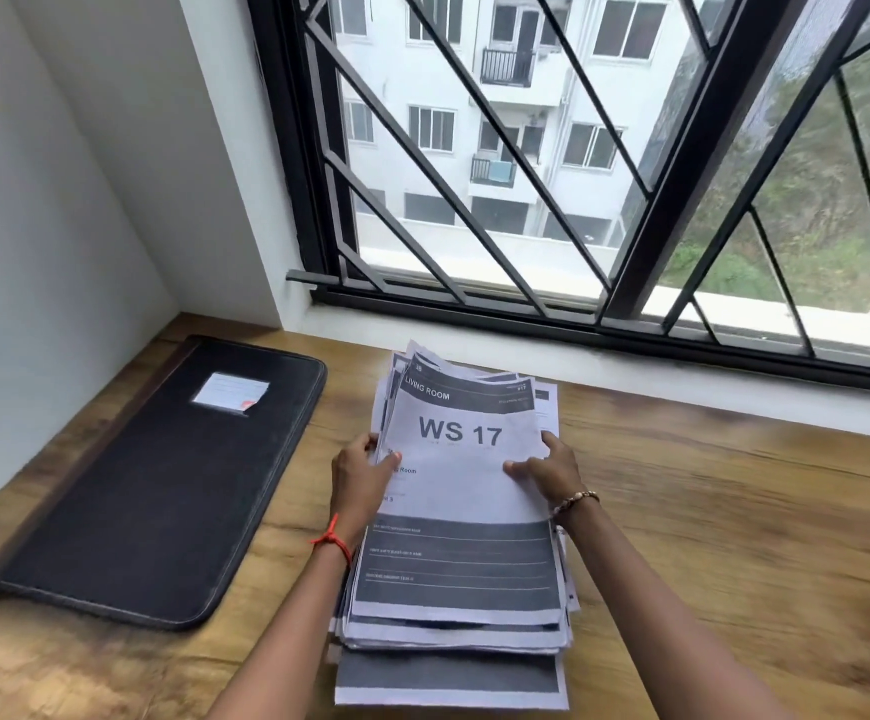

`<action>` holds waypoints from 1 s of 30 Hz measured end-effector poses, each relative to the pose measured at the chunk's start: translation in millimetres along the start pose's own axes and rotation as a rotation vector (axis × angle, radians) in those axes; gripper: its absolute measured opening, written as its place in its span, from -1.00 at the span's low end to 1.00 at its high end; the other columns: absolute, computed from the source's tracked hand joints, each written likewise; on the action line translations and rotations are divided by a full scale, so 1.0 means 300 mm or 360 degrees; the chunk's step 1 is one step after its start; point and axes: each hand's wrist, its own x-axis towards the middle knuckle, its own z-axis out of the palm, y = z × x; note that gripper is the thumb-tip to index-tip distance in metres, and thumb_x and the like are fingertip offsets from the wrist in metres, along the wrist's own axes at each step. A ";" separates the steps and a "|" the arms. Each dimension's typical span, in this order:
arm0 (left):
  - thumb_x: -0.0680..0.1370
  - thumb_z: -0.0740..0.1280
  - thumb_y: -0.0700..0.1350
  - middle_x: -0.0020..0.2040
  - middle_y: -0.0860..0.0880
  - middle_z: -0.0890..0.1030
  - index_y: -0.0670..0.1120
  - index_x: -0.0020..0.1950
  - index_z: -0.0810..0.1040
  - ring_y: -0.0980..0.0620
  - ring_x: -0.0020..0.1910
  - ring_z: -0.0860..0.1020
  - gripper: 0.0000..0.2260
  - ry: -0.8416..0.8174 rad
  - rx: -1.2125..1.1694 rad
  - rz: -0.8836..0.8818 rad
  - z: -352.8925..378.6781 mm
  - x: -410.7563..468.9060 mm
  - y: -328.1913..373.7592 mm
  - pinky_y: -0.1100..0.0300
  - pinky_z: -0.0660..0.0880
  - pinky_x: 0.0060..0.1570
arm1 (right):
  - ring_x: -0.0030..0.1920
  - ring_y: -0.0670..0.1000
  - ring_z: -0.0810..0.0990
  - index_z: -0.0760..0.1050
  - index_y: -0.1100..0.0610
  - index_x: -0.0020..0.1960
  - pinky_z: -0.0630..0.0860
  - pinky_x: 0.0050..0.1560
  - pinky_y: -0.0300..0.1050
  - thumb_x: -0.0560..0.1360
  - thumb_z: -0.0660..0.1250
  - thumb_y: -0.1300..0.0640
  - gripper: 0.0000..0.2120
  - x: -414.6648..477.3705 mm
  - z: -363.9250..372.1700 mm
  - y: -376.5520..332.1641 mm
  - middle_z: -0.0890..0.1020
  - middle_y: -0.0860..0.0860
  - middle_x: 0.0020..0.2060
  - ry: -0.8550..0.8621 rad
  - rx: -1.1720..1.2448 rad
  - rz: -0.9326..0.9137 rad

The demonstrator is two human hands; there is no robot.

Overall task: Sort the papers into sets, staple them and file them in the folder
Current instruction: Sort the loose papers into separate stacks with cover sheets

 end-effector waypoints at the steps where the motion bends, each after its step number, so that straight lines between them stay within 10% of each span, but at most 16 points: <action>1: 0.46 0.39 -0.26 -0.13 -0.01 0.57 -0.21 0.01 0.57 0.01 -0.11 0.50 -0.86 -0.0024 -0.0024 0.0018 0.018 0.012 0.016 0.29 0.32 -0.19 | -0.27 0.03 0.55 0.47 0.24 0.06 0.51 -0.43 -0.38 0.32 0.38 0.51 -0.63 0.009 -0.017 -0.005 0.59 0.14 -0.11 0.0031 0.0032 -0.0003; 9: 0.46 0.40 -0.24 0.13 -0.21 0.52 -0.27 0.11 0.55 -0.12 0.12 0.49 -0.76 -0.0165 0.0038 0.0034 0.177 0.140 0.018 0.24 0.36 -0.01 | -0.14 0.10 0.58 0.47 0.33 0.17 0.58 -0.21 -0.23 0.30 0.41 0.49 -0.55 0.107 -0.099 0.027 0.60 0.21 0.05 0.0280 -0.0018 -0.0023; 16: 0.50 0.37 -0.02 0.28 -0.29 0.37 -0.30 0.27 0.39 -0.23 0.31 0.24 -0.52 -0.0016 0.0400 -0.0373 0.190 0.196 -0.076 0.03 0.23 0.19 | 0.29 0.24 0.32 0.35 0.35 0.25 0.30 0.26 0.01 0.46 0.34 -0.03 -0.46 0.154 -0.070 0.088 0.41 0.26 0.24 0.0300 -0.1238 0.0125; 20: 0.49 0.38 -0.01 0.10 -0.25 0.56 -0.32 0.10 0.51 -0.23 0.16 0.47 -0.61 -0.0133 0.0241 -0.0302 0.174 0.219 -0.101 0.04 0.42 0.05 | 0.28 0.26 0.33 0.29 0.38 0.28 0.34 0.22 0.01 0.40 0.40 -0.07 -0.33 0.166 -0.020 0.083 0.38 0.26 0.25 0.0366 -0.1205 0.0177; 26: 0.46 0.42 -0.04 0.03 -0.22 0.62 -0.27 0.06 0.55 -0.20 0.03 0.55 -0.67 -0.0214 0.0244 -0.0223 0.145 0.226 -0.116 0.03 0.50 -0.02 | -0.15 0.07 0.48 0.47 0.27 -0.19 0.32 -0.33 -0.20 0.33 0.49 0.09 -0.72 0.171 0.023 0.073 0.52 0.06 -0.24 0.0277 -0.0777 0.0105; 30: 0.43 0.45 -0.12 0.08 -0.20 0.57 -0.25 0.11 0.52 -0.17 0.09 0.52 -0.66 -0.0278 0.0226 -0.0233 0.130 0.229 -0.118 0.02 0.50 0.03 | -0.04 0.22 0.60 0.55 0.41 -0.05 0.36 -0.26 -0.21 0.29 0.49 0.17 -0.64 0.161 0.021 0.086 0.64 0.26 -0.06 0.0271 -0.0626 0.0123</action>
